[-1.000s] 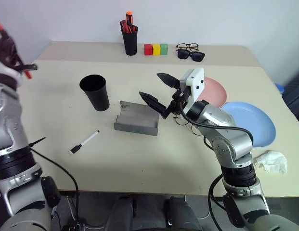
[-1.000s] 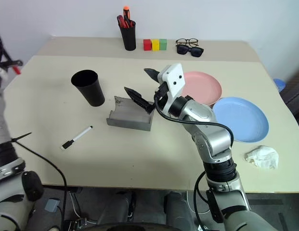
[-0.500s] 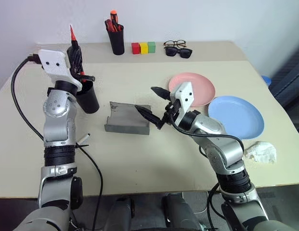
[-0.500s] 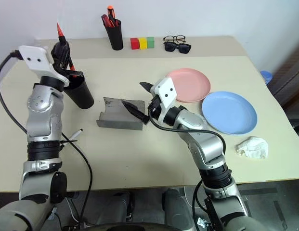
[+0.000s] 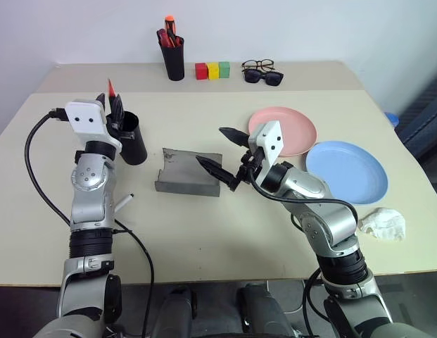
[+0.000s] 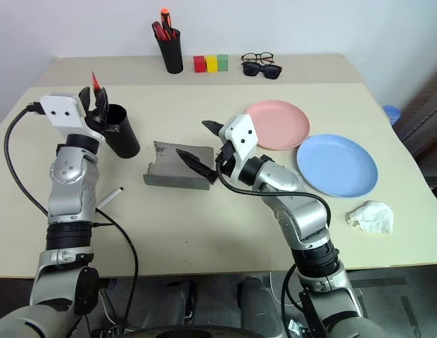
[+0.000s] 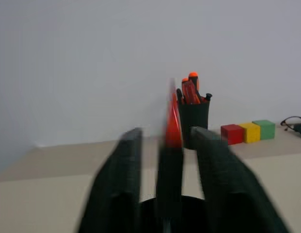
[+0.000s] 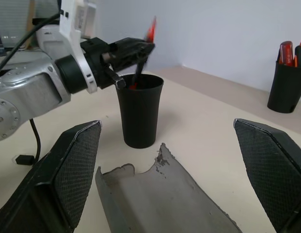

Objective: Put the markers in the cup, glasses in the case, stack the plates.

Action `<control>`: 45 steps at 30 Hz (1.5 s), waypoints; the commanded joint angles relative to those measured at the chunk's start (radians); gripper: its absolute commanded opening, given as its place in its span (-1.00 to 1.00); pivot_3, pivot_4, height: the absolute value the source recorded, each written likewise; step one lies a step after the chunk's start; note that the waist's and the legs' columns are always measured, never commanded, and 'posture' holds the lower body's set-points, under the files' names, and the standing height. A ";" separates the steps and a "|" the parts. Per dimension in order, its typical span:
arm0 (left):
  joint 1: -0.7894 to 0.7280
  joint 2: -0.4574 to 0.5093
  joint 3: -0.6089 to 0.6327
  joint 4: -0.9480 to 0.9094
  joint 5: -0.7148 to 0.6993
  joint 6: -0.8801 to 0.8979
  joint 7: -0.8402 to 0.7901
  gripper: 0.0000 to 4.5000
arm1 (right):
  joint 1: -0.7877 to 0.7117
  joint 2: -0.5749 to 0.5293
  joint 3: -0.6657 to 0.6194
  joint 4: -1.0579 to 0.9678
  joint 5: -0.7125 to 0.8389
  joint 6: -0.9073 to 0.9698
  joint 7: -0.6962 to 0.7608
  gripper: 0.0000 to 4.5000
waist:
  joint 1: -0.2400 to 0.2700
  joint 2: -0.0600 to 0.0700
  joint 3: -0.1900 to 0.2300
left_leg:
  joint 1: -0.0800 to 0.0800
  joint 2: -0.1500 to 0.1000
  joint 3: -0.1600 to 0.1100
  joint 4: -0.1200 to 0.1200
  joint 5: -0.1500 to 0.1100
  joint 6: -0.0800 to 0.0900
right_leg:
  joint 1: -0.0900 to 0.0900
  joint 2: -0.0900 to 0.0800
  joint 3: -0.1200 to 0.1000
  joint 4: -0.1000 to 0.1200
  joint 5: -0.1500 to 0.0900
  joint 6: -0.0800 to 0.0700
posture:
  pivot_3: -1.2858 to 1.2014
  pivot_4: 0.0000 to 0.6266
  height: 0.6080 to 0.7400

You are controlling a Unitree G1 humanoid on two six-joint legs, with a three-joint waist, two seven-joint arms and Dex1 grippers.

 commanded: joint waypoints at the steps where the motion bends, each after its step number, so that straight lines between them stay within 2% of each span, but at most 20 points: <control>1: 0.009 -0.005 0.028 -0.038 -0.018 -0.024 0.008 0.18 | -0.015 0.003 -0.008 -0.028 0.006 -0.015 0.007 1.00 | -0.002 0.000 0.000 | 0.000 0.000 0.000 0.000 0.000 0.000 | 0.000 0.000 0.000 0.000 0.000 0.000 | 0.03 -0.52 1.00; 4: 0.038 -0.001 0.066 -0.119 -0.065 -0.006 0.009 0.18 | -0.008 -0.003 -0.010 -0.030 0.004 -0.012 0.011 1.00 | -0.006 0.000 0.000 | 0.000 0.000 0.000 0.000 0.000 0.000 | 0.000 0.000 0.000 0.000 0.000 0.000 | 0.03 -0.52 1.00; 6: 0.063 0.018 0.084 -0.240 -0.145 0.060 -0.027 0.18 | -0.002 -0.011 -0.015 -0.031 0.004 -0.010 0.014 1.00 | -0.006 0.000 0.000 | 0.000 0.001 0.000 0.000 0.000 0.000 | -0.001 0.000 0.000 0.000 0.000 0.000 | 0.03 -0.52 1.00; 8: 0.125 0.090 0.085 -0.418 -0.302 0.222 -0.136 0.18 | 0.006 -0.025 -0.026 -0.026 0.004 -0.013 0.019 1.00 | -0.005 0.000 0.000 | 0.000 0.001 0.000 0.000 0.000 0.000 | -0.001 0.000 0.000 0.001 0.000 0.000 | 0.03 -0.52 1.00; 11: 0.248 0.232 0.103 -0.618 -0.525 0.458 -0.263 0.56 | 0.006 -0.040 -0.037 -0.005 0.002 -0.023 0.030 1.00 | -0.007 0.001 0.000 | 0.000 0.001 0.000 -0.001 0.000 0.000 | 0.000 0.000 0.000 0.000 0.000 0.000 | 0.03 -0.52 1.00; 13: 0.347 0.372 0.122 -0.702 -0.616 0.674 -0.289 0.98 | 0.002 -0.047 -0.040 0.005 0.003 -0.028 0.042 1.00 | -0.006 0.001 0.000 | 0.001 0.001 0.000 -0.001 0.000 0.000 | 0.001 -0.001 0.000 0.000 0.000 0.000 | 0.03 -0.52 1.00; 15: 0.446 0.537 0.098 -0.744 -0.549 0.861 -0.273 1.00 | -0.006 -0.052 -0.041 0.014 0.007 -0.030 0.059 1.00 | -0.009 0.004 0.002 | 0.003 0.002 -0.001 -0.001 0.000 0.000 | 0.002 0.001 0.001 0.001 0.000 -0.001 | 0.03 -0.52 1.00; 16: 0.467 0.587 0.089 -0.743 -0.533 0.940 -0.246 1.00 | -0.011 -0.053 -0.041 0.016 0.011 -0.030 0.068 1.00 | -0.008 0.006 0.003 | 0.005 0.001 0.000 -0.001 0.000 0.000 | 0.004 0.001 0.001 0.001 0.000 -0.001 | 0.03 -0.52 1.00; 19: 0.383 0.586 0.094 -0.663 -0.594 1.233 -0.123 1.00 | -0.018 -0.058 -0.033 0.007 0.024 -0.022 0.097 1.00 | -0.003 0.009 0.006 | 0.011 0.001 0.000 -0.001 0.001 0.001 | 0.010 0.003 0.001 0.002 0.000 -0.002 | 0.03 -0.52 1.00; 22: 0.307 0.578 0.030 -0.610 -0.595 1.413 -0.109 1.00 | -0.008 -0.098 -0.001 -0.053 0.075 0.034 0.183 1.00 | -0.003 0.008 0.006 | 0.016 0.001 -0.002 -0.001 0.001 0.001 | 0.016 0.003 -0.001 0.000 0.000 -0.001 | 0.03 -0.52 1.00; 26: 0.272 0.573 -0.094 -0.577 -0.570 1.480 -0.152 1.00 | 0.013 -0.175 0.027 -0.138 0.143 0.111 0.276 1.00 | -0.006 0.008 0.006 | 0.015 0.001 -0.001 -0.004 0.000 0.001 | 0.016 0.002 0.000 -0.005 0.000 -0.001 | 0.03 -0.52 1.00; 30: 0.245 0.568 -0.192 -0.529 -0.519 1.471 -0.188 1.00 | 0.021 -0.194 0.028 -0.162 0.159 0.136 0.278 1.00 | -0.004 0.009 0.006 | 0.016 0.001 -0.001 -0.008 0.001 0.001 | 0.015 0.001 0.000 -0.006 0.000 -0.001 | 0.03 -0.52 1.00; 33: 0.234 0.583 -0.239 -0.507 -0.475 1.460 -0.211 0.62 | 0.030 -0.200 0.030 -0.171 0.154 0.140 0.268 1.00 | -0.002 0.009 0.006 | 0.017 0.001 -0.001 -0.008 0.002 0.000 | 0.016 0.001 0.000 -0.006 0.001 -0.002 | 0.03 -0.52 1.00; 40: 0.220 0.584 -0.261 -0.484 -0.411 1.440 -0.226 -0.87 | 0.047 -0.200 0.032 -0.182 0.152 0.149 0.251 1.00 | -0.005 0.011 0.004 | 0.018 0.001 -0.001 -0.008 0.002 0.000 | 0.017 0.001 0.000 -0.006 0.001 -0.003 | 0.03 -0.52 1.00; 41: 0.215 0.575 -0.248 -0.481 -0.404 1.425 -0.226 -0.99 | 0.049 -0.200 0.032 -0.182 0.152 0.149 0.250 1.00 | -0.006 0.011 0.004 | 0.018 0.001 -0.001 -0.009 0.002 0.000 | 0.017 0.001 0.000 -0.006 0.001 -0.003 | 0.03 -0.52 1.00; 44: 0.183 0.519 -0.150 -0.493 -0.423 1.320 -0.251 -0.99 | 0.052 -0.201 0.034 -0.179 0.150 0.148 0.248 1.00 | -0.004 0.011 0.004 | 0.018 0.001 -0.001 -0.009 0.002 0.001 | 0.016 0.001 0.001 -0.006 0.001 -0.003 | 0.03 -0.52 1.00; 45: 0.173 0.491 -0.102 -0.527 -0.429 1.211 -0.276 -0.99 | 0.052 -0.201 0.034 -0.178 0.149 0.148 0.247 1.00 | -0.002 0.011 0.005 | 0.018 0.001 -0.001 -0.009 0.002 0.000 | 0.016 0.001 0.001 -0.006 0.001 -0.003 | 0.03 -0.52 1.00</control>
